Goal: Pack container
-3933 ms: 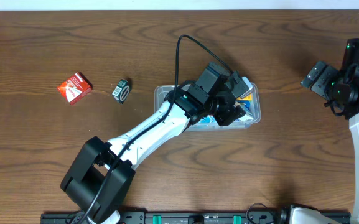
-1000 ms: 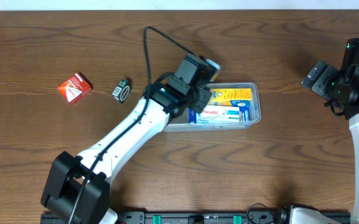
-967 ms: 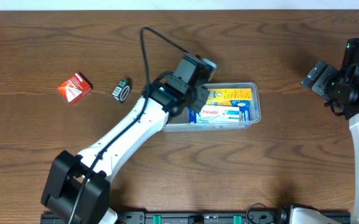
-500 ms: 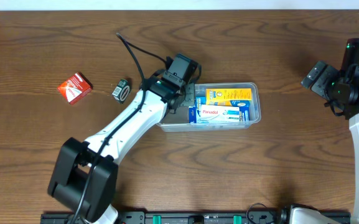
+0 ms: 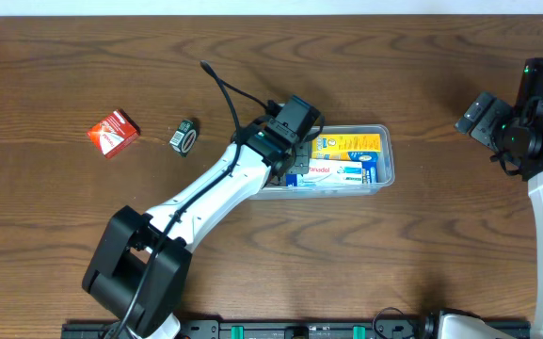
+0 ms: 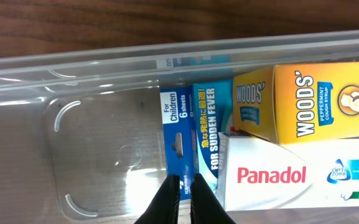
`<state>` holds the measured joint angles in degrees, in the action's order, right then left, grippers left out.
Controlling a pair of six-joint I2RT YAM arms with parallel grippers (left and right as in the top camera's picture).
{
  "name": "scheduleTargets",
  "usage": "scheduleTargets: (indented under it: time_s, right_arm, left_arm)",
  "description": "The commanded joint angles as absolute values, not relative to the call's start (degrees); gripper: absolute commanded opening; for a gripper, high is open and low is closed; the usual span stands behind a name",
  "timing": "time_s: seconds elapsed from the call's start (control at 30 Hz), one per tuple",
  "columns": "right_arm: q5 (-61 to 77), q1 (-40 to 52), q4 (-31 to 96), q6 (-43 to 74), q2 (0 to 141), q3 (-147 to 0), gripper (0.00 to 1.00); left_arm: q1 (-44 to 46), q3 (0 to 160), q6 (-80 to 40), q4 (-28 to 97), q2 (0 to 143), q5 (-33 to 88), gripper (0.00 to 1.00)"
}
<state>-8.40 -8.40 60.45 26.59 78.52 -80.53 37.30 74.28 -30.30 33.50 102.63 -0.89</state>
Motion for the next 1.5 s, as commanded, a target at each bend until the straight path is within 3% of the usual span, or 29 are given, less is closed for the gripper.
scheduleTargets:
  time_s: [0.0, 1.47]
  right_arm:
    - [-8.8, -8.71, 60.51, 27.38, 78.65, -80.77, 0.99]
    - [-8.8, -8.71, 60.51, 27.38, 78.65, -80.77, 0.99]
  left_arm:
    - [37.06, 73.93, -32.34, 33.82, 104.75, -2.2, 0.09]
    - [40.42, 73.34, -33.52, 31.92, 108.07, -0.05, 0.09]
